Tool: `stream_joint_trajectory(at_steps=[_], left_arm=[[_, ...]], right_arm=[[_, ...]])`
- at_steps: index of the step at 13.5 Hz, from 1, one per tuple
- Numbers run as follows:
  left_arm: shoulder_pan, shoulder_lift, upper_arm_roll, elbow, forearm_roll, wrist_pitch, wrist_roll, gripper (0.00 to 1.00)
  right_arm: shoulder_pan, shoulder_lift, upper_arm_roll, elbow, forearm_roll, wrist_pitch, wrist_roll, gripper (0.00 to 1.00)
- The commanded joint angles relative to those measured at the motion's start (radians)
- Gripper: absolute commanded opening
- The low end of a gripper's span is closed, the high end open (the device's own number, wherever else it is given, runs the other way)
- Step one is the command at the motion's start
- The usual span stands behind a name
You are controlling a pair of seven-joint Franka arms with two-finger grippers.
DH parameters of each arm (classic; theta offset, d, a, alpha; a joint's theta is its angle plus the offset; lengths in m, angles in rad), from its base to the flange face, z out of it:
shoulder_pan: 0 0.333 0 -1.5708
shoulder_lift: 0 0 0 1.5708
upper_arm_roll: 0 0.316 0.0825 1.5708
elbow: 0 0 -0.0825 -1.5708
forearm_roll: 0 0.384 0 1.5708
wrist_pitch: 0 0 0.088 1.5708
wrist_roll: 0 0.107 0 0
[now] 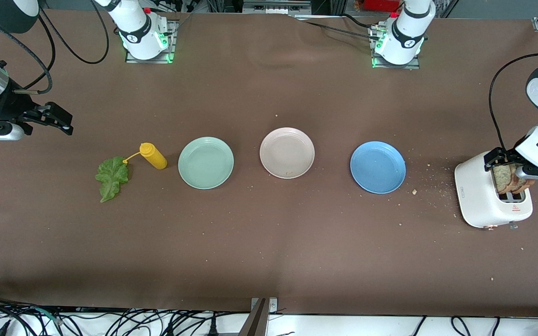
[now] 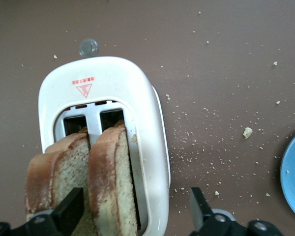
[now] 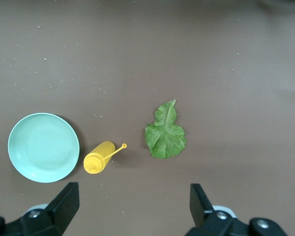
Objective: Make sandwich in beige plate with both arms
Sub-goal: 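Grasp the bread slice with the left gripper and lift it out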
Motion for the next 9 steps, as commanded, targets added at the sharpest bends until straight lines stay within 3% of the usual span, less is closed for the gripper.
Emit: stream_joint_trajectory(at_steps=[1, 2, 3, 7, 9], left_arm=[[0.011, -0.007, -0.01, -0.018, 0.012, 0.003, -0.011, 0.4], [0.019, -0.001, -0.007, -0.021, 0.014, 0.001, 0.001, 0.13], [0.037, -0.002, -0.009, -0.018, 0.014, 0.0, 0.001, 0.0], [0.044, -0.013, -0.006, 0.023, 0.021, -0.038, -0.005, 0.0], [0.044, -0.016, -0.009, 0.078, 0.021, -0.122, -0.006, 0.0]], right_arm=[[-0.004, -0.007, 0.0, -0.009, 0.016, 0.012, 0.008, 1.0], [-0.004, -0.007, 0.0, -0.009, 0.016, 0.01, 0.008, 1.0], [-0.004, -0.007, 0.0, -0.009, 0.016, 0.01, 0.008, 1.0], [-0.004, -0.007, 0.0, -0.009, 0.016, 0.01, 0.008, 1.0], [-0.004, -0.007, 0.0, -0.009, 0.016, 0.01, 0.008, 1.0]])
